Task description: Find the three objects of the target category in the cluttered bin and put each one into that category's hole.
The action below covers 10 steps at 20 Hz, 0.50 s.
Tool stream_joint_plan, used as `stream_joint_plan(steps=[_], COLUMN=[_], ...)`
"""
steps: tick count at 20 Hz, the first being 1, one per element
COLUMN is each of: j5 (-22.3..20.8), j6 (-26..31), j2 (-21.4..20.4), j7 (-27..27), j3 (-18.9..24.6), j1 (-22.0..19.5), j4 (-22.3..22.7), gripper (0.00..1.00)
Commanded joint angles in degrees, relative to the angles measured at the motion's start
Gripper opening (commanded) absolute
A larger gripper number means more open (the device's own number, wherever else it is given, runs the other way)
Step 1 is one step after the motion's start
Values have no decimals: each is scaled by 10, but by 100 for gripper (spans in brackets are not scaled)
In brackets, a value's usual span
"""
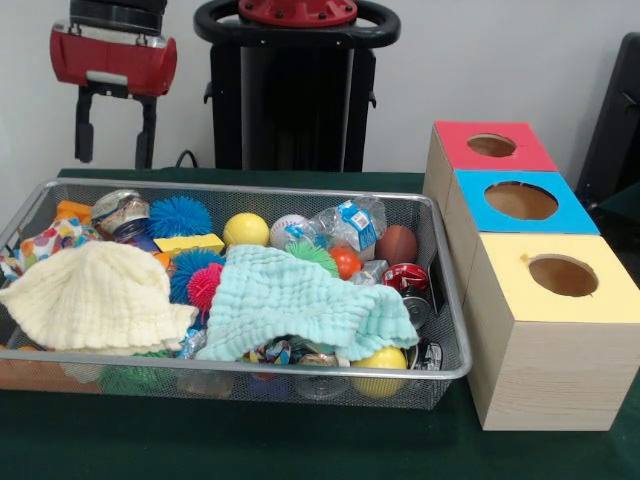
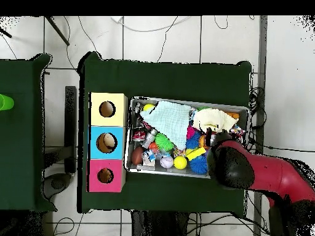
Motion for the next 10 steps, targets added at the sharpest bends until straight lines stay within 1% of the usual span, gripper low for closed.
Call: stream_joint_plan(steps=[1, 5, 10], j5=[-40, -50, -57], j6=[-54, -78, -108], j2=[-2, 9, 26], j7=[49, 61, 67], j3=[-13, -39, -58], j1=[12, 27, 37], j4=[97, 100, 100], gripper=[100, 100, 100])
